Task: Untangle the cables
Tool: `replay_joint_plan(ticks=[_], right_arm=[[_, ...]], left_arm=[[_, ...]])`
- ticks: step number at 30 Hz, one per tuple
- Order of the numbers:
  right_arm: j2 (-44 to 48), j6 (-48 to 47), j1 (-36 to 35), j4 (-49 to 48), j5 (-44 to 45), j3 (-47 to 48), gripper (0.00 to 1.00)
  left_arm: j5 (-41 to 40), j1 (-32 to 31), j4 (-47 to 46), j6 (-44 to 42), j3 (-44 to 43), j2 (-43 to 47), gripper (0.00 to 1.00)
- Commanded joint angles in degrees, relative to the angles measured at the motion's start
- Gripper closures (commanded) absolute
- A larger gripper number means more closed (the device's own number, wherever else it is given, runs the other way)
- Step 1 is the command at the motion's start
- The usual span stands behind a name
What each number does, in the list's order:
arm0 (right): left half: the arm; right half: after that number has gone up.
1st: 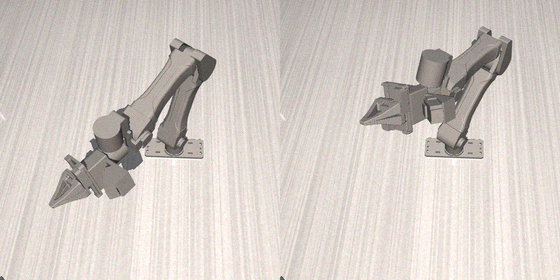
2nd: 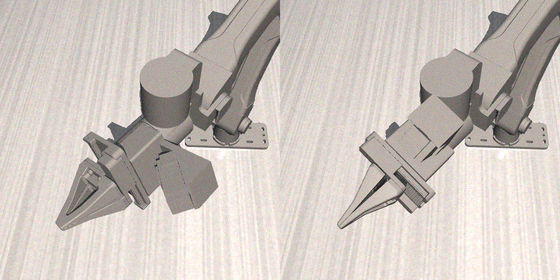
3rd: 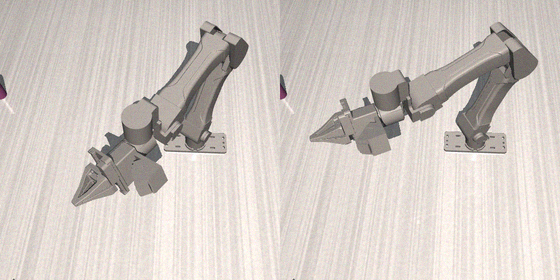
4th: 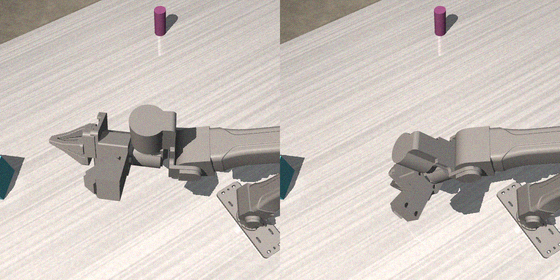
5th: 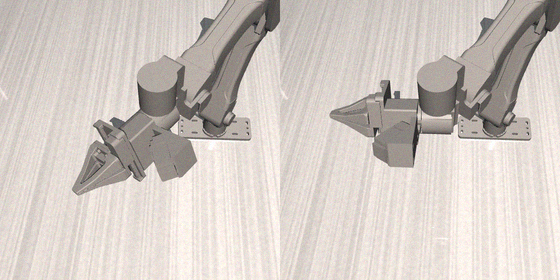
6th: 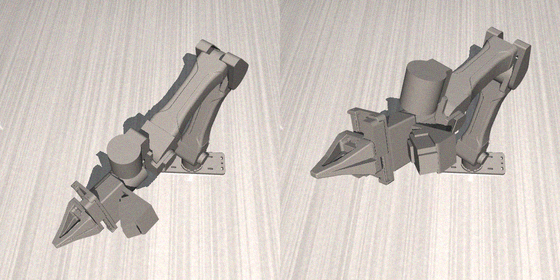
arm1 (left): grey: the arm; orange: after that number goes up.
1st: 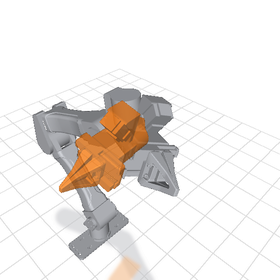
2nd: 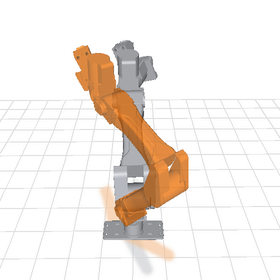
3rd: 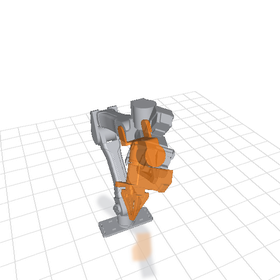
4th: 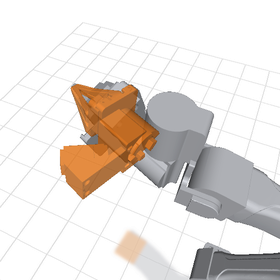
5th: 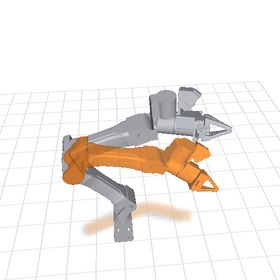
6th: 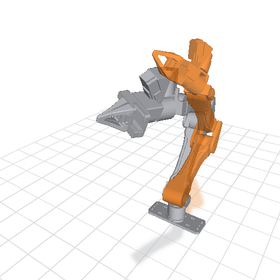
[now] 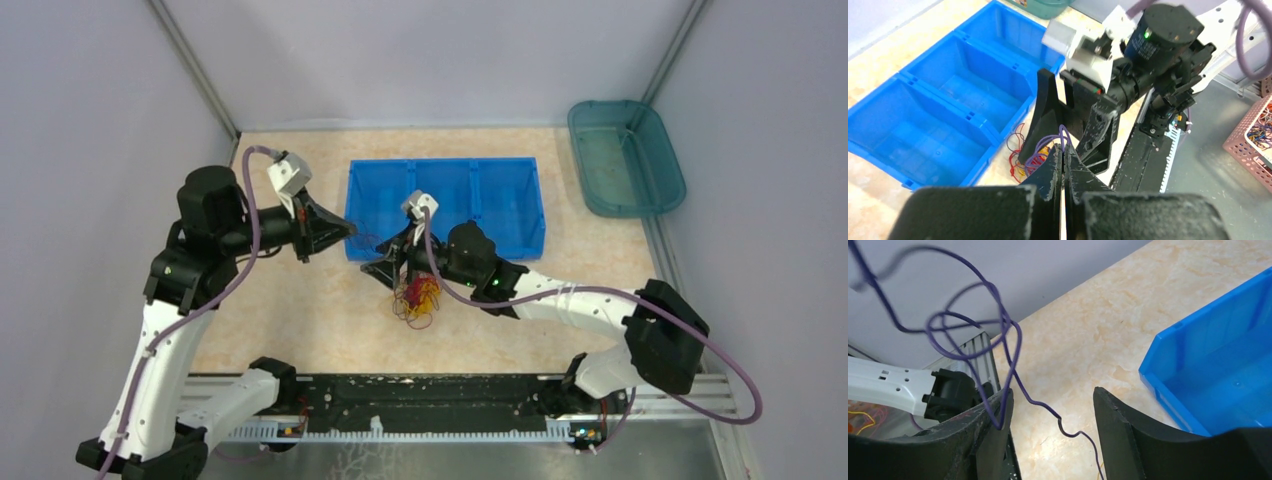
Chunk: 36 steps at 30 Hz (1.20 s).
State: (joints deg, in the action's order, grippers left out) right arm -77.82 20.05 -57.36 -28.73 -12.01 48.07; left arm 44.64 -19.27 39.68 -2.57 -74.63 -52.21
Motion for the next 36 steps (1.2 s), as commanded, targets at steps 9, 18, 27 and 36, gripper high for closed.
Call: replay_joint_plan(ticks=[9, 18, 27, 36], right_arm=[[-3.39, 4.57, -1.88, -13.49, 3.52, -7.53, 0.48], [-8.80, 7.49, -2.22, -17.15, 3.23, -10.13, 0.49], [-13.65, 10.10, -2.92, -19.52, 3.53, -11.66, 0.51], [-2.82, 10.44, -3.04, -13.54, 9.43, -17.18, 0.44]], left_arm=[[-13.89, -0.32, -1.46, -2.71, -19.31, -3.79, 1.00], [-18.89, -0.25, -3.69, -4.22, -30.45, -7.19, 1.00], [-19.14, -0.27, -4.97, -5.62, -39.96, -10.36, 1.00], [-20.36, -0.27, -8.16, -8.24, -29.97, -7.36, 1.00]])
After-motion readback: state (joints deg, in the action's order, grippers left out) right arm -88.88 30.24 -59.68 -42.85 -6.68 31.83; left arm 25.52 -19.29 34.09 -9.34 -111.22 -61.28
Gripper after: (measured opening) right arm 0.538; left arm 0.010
